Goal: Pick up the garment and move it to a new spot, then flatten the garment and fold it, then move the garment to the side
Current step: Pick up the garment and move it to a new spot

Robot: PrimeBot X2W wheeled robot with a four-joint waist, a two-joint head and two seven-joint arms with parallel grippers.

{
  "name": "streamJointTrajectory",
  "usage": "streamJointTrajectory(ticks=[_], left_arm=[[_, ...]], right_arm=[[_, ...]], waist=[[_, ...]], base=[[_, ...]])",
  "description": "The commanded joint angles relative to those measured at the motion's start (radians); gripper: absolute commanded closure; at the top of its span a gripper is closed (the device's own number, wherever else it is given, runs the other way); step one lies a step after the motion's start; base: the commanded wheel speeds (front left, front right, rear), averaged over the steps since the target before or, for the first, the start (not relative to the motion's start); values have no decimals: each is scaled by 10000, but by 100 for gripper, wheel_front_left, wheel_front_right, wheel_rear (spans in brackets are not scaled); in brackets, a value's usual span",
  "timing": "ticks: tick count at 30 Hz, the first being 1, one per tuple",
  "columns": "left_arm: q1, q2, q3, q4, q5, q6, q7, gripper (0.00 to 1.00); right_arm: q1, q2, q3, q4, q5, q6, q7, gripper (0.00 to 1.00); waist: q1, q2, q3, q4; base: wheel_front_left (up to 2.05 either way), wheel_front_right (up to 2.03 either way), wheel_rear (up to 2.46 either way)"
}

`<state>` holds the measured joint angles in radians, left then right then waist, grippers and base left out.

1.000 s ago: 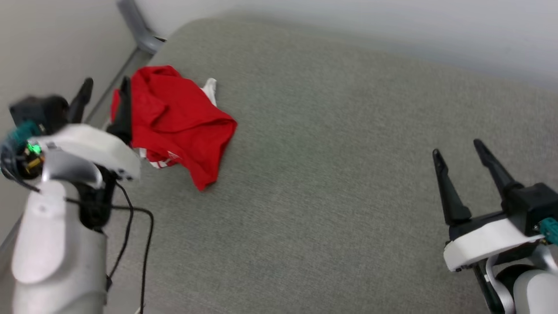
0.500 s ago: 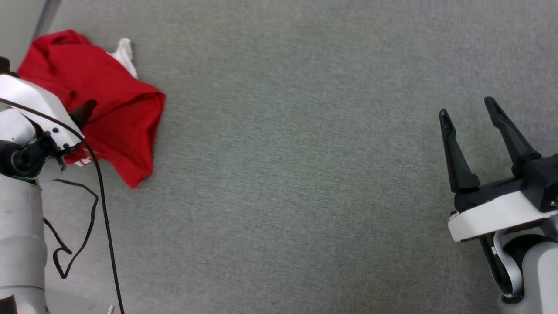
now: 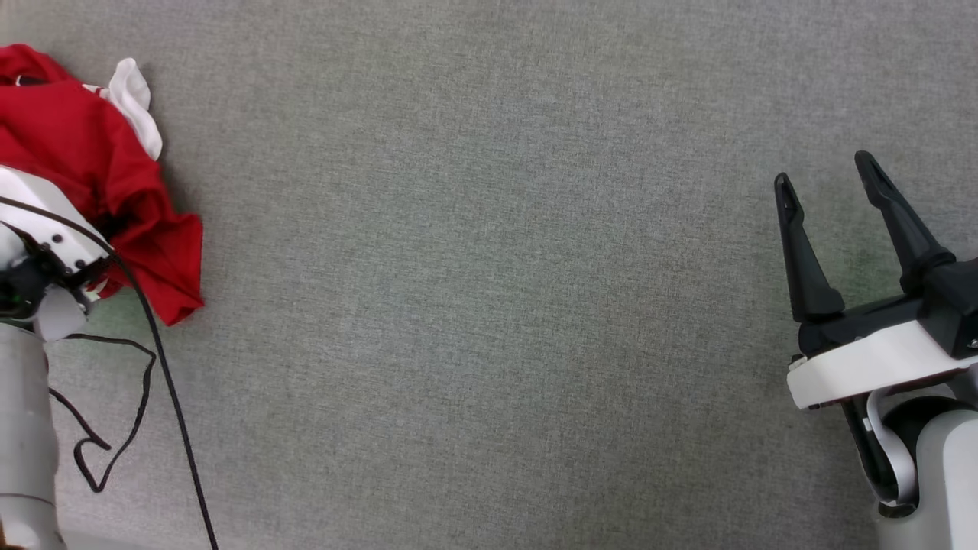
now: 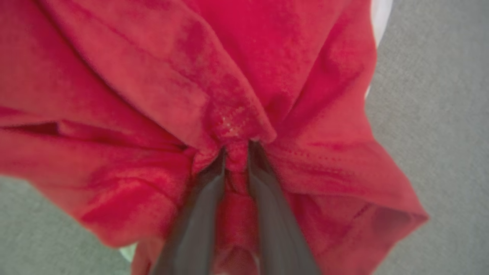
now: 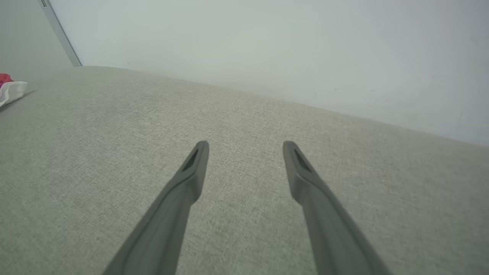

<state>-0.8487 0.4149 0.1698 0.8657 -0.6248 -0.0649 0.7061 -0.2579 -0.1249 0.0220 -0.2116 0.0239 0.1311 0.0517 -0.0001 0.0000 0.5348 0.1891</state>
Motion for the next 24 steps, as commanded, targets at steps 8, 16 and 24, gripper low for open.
streamJointTrajectory(ticks=[8, 16, 24], left_arm=[[381, 58, -105, -118, 717, 33, -3013, 100], [696, 255, -531, -921, 1683, 35, -6018, 100], [1640, 118, -944, -2227, 2302, -12, -7906, 100]], right_arm=[[181, 204, -23, 386, 121, -7, -284, 0], [874, 525, -329, 833, 239, -7, -608, 0], [1620, 719, -645, 1073, 397, -7, -726, 0]], waist=[[1, 0, -1125, 78], [1, 0, -2664, 104], [1, 0, -3833, -285]], base=[[0, 0, 0], [0, 0, 0], [0, 0, 0]])
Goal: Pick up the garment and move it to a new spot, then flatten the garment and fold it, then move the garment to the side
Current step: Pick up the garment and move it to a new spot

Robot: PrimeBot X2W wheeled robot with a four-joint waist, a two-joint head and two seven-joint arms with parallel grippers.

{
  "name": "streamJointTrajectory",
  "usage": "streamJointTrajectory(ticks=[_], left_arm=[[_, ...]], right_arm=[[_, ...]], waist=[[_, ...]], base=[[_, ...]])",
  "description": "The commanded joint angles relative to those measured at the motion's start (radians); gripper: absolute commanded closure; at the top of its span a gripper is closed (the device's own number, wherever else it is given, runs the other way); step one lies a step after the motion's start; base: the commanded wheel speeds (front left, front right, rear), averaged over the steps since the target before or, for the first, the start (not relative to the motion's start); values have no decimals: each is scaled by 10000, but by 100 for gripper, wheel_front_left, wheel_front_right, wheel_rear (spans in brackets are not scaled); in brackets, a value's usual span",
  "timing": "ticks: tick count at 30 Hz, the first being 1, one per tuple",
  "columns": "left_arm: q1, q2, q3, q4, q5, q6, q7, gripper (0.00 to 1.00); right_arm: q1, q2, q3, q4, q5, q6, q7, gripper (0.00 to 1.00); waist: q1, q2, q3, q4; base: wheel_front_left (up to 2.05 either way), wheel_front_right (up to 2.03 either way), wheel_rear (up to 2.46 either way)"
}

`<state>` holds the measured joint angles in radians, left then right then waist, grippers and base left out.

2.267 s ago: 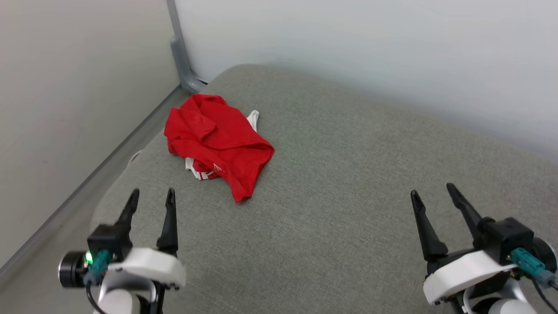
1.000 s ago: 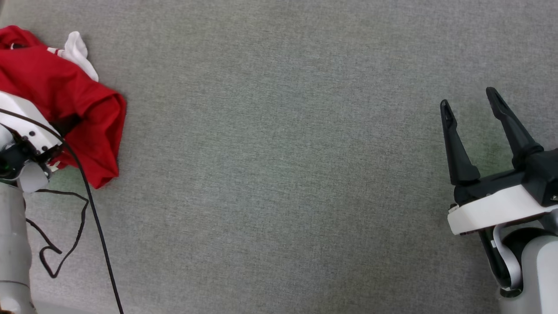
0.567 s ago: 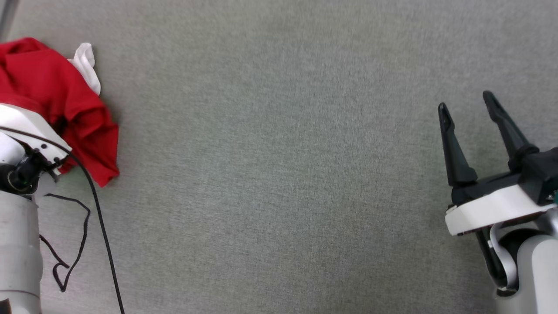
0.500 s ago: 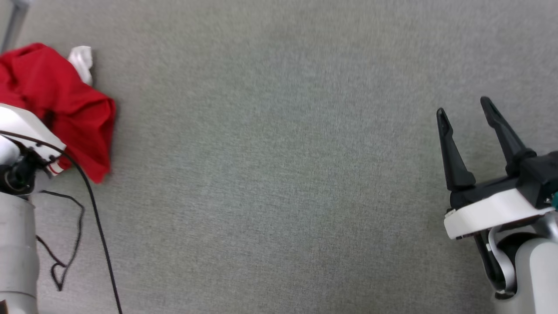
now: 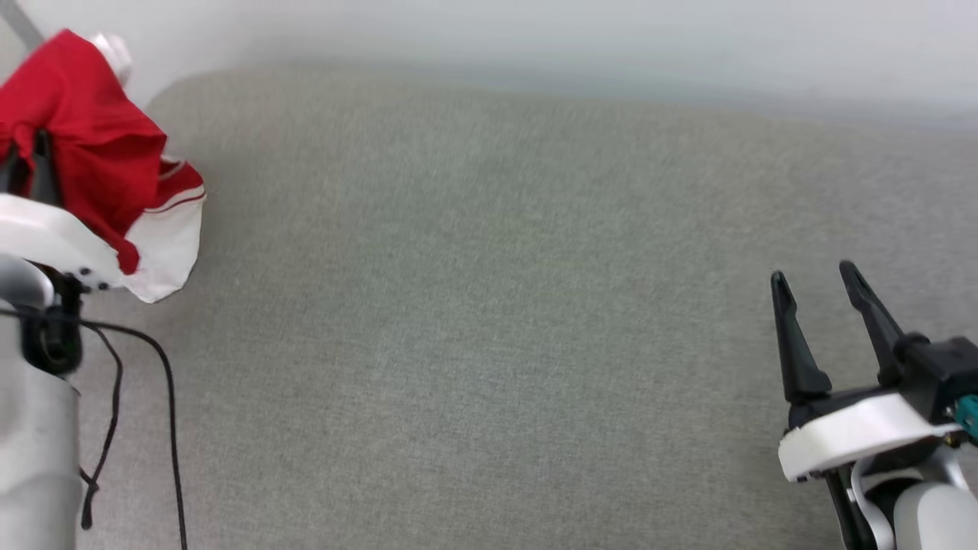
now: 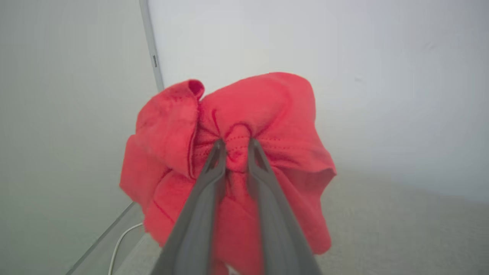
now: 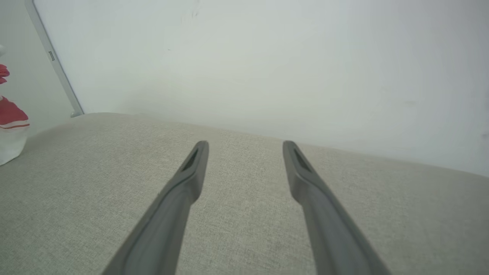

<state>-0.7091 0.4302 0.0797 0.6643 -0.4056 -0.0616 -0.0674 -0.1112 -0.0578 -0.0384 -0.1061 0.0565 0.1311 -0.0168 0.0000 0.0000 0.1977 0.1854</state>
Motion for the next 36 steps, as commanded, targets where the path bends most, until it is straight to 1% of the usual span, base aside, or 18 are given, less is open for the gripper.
streamJointTrajectory(ticks=[1, 7, 11, 16, 20, 24, 27, 28, 32, 36], left_arm=[[430, -116, -96, -454, 119, -38, -311, 100], [1659, -573, -530, -2113, 245, -25, -531, 100], [2474, -1122, -930, -3354, 275, 88, -446, 100], [3365, -1794, -1821, -4693, 463, 63, -171, 100], [3775, -2413, -2674, -5347, 560, -28, 28, 100], [3858, -2985, -3714, -5547, 641, -281, 100, 100], [3734, -3271, -4509, -5461, 683, -430, 72, 100], [3734, -3271, -4509, -5461, 683, -430, 72, 100], [3668, -3482, -5574, -5003, 632, -577, -12, 100], [3694, -3555, -6575, -4388, 733, -658, -219, 100]], right_arm=[[249, 64, -66, 54, 62, -7, -51, 0], [788, 82, -185, 75, 218, -7, 29, 0], [1005, 83, -228, 11, 393, -7, 137, 0], [1155, 81, -233, -133, 433, -7, 260, 0], [1157, 80, -328, -283, 463, -7, 356, 0], [1100, 82, -447, -461, 501, -7, 426, 0], [930, 83, -506, -579, 526, -7, 394, 0], [930, 83, -506, -579, 526, -7, 394, 0], [768, 81, -513, -664, 551, -7, 337, 0], [571, 82, -525, -660, 658, -7, 249, 0]], waist=[[0, 0, -617, -326], [0, 0, -1275, -848], [0, 0, -1540, -1284], [0, 0, -1693, -1944], [0, 0, -1578, -2433], [0, 0, -1226, -2800], [0, 0, -832, -3003], [0, 0, -832, -3003], [0, 0, -273, -3178], [0, 0, 253, -3218]], base=[[0, 0, 0], [0, 0, 0], [0, 0, 0], [0, 0, 0], [0, 0, 0], [0, 0, 0], [0, 0, 0], [0, 0, 0], [0, 0, 0], [0, 0, 0]])
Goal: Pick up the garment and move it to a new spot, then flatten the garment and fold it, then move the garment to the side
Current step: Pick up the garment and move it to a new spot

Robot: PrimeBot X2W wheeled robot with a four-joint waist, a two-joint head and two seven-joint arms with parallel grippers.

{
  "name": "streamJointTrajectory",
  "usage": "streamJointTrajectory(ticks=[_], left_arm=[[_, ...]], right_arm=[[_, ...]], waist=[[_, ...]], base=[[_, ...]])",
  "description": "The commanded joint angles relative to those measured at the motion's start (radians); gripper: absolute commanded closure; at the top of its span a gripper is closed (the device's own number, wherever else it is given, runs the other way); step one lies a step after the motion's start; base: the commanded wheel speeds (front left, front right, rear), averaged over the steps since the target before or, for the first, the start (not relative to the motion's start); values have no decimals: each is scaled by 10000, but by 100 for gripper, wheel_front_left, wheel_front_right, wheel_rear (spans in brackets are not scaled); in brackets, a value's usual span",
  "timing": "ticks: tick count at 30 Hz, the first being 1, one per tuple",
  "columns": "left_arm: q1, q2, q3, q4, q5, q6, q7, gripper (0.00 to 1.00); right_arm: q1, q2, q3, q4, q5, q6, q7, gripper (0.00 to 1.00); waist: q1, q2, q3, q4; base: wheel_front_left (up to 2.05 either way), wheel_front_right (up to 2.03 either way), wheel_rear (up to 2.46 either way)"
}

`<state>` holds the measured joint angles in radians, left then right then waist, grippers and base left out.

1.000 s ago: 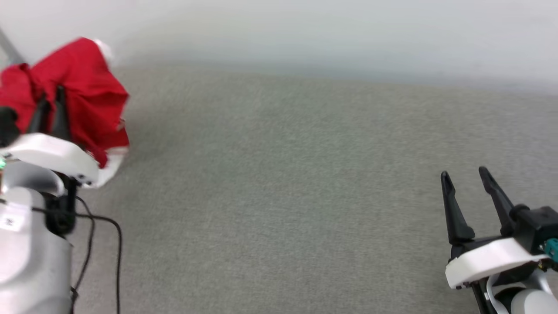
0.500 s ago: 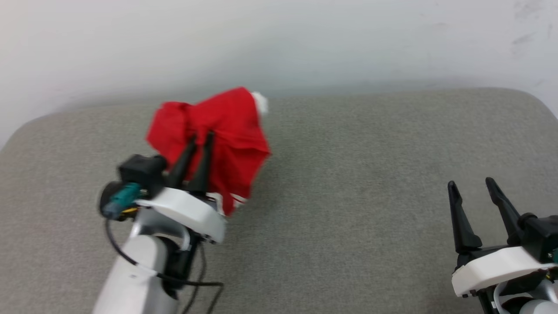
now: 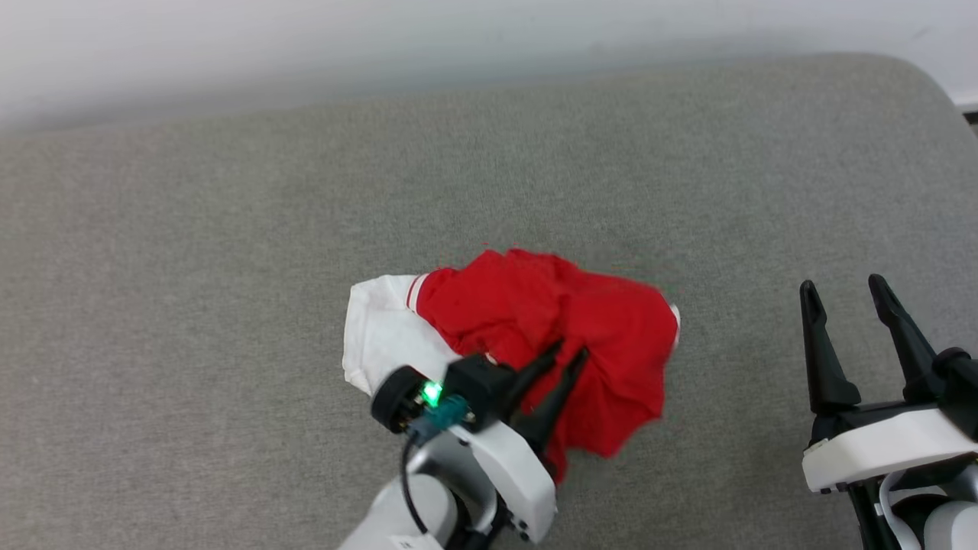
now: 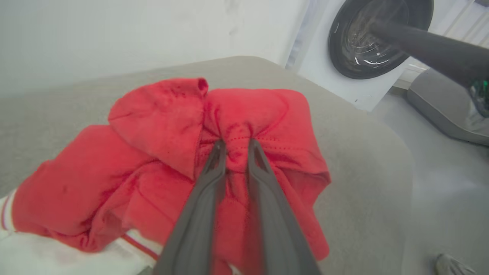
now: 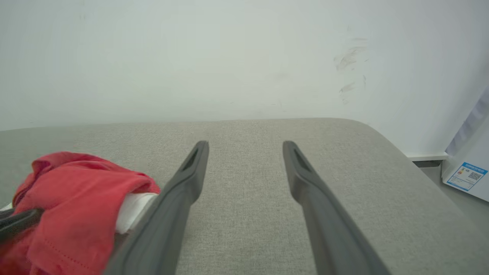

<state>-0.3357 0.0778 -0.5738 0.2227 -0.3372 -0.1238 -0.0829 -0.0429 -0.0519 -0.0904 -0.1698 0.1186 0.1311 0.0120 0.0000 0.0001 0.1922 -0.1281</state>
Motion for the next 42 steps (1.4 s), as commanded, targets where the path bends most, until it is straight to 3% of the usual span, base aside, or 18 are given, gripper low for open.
streamJointTrajectory(ticks=[1, 8, 9, 10, 11, 16, 22, 34, 42], left_arm=[[-55, -27, -293, 203, 66, -46, -93, 100], [-502, 93, -1673, 1260, -173, -71, -636, 100], [-604, 110, -1793, 1347, -226, -70, -773, 57], [-682, 112, -1872, 1402, -312, -73, -944, 5], [-833, 160, -1981, 1449, -446, -73, -1352, 0], [-864, 220, -1718, 1186, -456, 39, -1672, 0], [-540, 324, -971, 989, -610, 590, -1794, 0], [925, 1215, 1787, 170, -805, 2014, -1834, 0], [2202, 1691, 3100, -466, -799, 2393, -1833, 0]], right_arm=[[-166, 22, -27, -39, 31, -7, -63, 0], [-437, 23, -30, 120, 11, -7, -218, 0], [-447, 23, -32, 165, -4, -7, -230, 0], [-452, 21, -39, 206, -33, -7, -229, 0], [-355, 21, -42, 332, -72, -7, -207, 0], [-55, 21, -89, 427, -95, -7, -49, 0], [345, 20, -119, 429, 1, -7, 129, 0], [1041, 20, -30, 297, 95, -7, 375, 0], [1390, 22, 63, 257, 209, -7, 477, 0]], waist=[[0, -1, 439, -72], [0, -1, 775, 55], [0, -1, 723, 86], [0, -1, 640, 122], [0, -1, 255, 252], [0, -1, -403, 536], [0, -1, -983, 859], [0, -1, -1683, 1131], [0, -1, -1992, 1221]], base=[[0, 0, 0], [0, 0, 0], [0, 0, 0], [0, 0, 0], [0, 0, 0], [0, 0, 0], [0, 0, 0], [0, 0, 0], [0, 0, 0]])
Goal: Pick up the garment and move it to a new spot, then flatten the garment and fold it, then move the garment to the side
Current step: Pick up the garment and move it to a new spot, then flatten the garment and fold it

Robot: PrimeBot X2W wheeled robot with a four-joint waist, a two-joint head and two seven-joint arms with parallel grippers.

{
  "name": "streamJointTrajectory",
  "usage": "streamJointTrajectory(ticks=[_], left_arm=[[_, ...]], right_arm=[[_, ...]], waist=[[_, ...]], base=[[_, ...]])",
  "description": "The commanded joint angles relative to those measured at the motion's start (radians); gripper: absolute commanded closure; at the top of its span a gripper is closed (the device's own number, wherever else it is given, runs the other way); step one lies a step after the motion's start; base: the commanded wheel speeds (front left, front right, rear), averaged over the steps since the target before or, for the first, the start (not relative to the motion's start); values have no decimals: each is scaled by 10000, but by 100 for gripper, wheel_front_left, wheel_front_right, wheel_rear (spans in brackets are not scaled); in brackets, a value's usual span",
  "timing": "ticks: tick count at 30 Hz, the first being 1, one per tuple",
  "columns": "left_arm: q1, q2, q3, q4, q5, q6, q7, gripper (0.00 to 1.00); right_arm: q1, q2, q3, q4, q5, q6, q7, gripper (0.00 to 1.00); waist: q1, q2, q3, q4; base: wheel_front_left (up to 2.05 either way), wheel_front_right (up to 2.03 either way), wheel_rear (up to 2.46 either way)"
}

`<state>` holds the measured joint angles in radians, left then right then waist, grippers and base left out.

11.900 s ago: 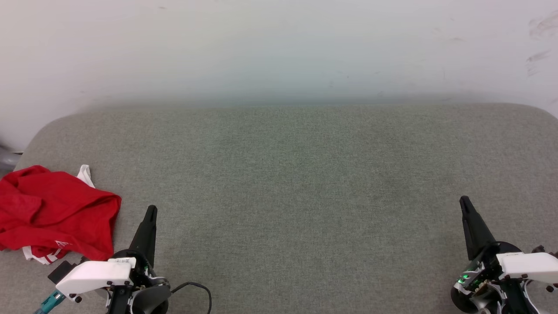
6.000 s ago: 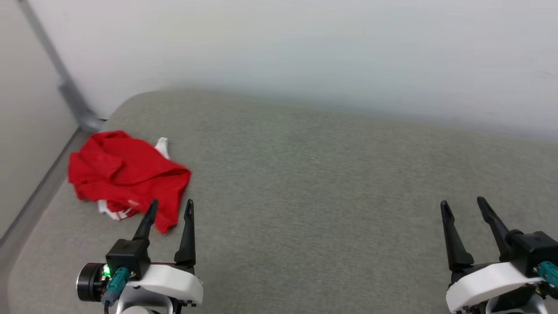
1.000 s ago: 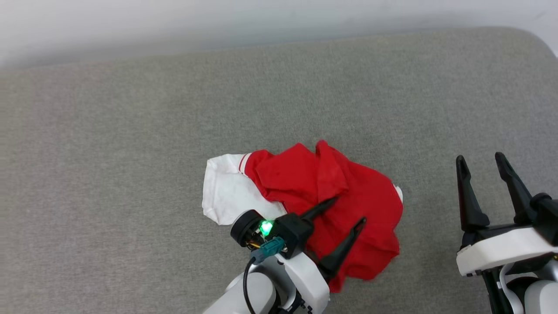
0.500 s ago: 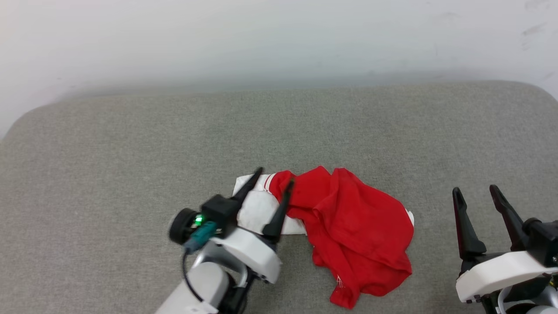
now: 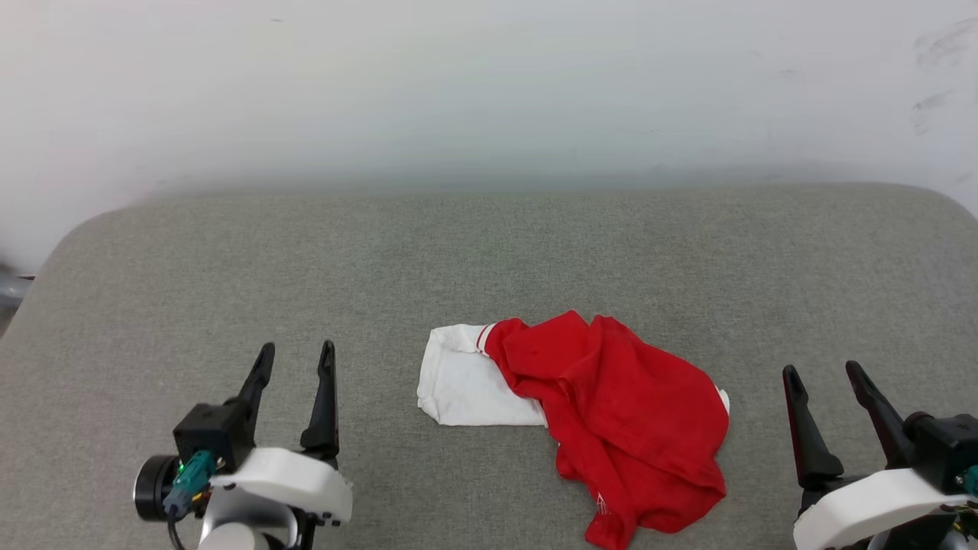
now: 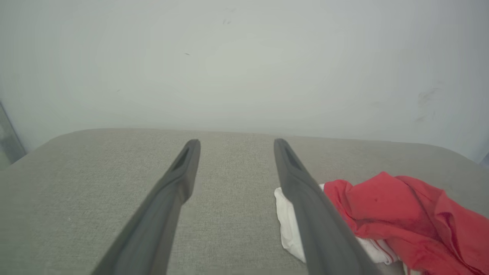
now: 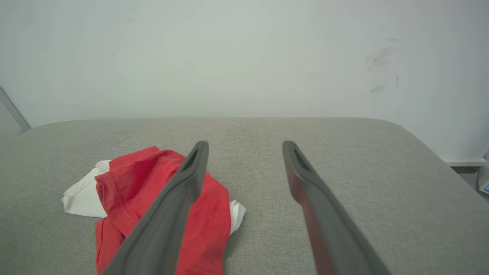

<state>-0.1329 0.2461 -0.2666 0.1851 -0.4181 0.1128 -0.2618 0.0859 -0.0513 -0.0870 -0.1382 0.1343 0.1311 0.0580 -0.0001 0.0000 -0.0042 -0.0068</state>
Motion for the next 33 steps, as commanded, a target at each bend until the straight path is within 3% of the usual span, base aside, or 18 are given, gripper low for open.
streamJointTrajectory(ticks=[1, 24, 27, 33], left_arm=[[314, 59, 68, -149, 50, 54, -44, 0], [569, 20, -123, -334, 5, -17, -43, 0], [460, -27, -176, -351, 37, -6, -44, 0], [116, -220, -385, -365, 126, -175, -35, 0]], right_arm=[[146, 16, 45, -68, 63, -7, 28, 0], [47, 16, 105, 88, 45, -7, 218, 0], [-105, 16, 237, 250, 101, -7, 856, 0], [-732, -283, 1312, 503, 347, -7, 3348, 0]], waist=[[1, 0, -52, 13], [1, 0, -72, 37], [1, 0, 11, 190], [1, 0, 390, 731]], base=[[0, 0, 0], [0, 0, 0], [0, 0, 0], [0, 0, 0]])
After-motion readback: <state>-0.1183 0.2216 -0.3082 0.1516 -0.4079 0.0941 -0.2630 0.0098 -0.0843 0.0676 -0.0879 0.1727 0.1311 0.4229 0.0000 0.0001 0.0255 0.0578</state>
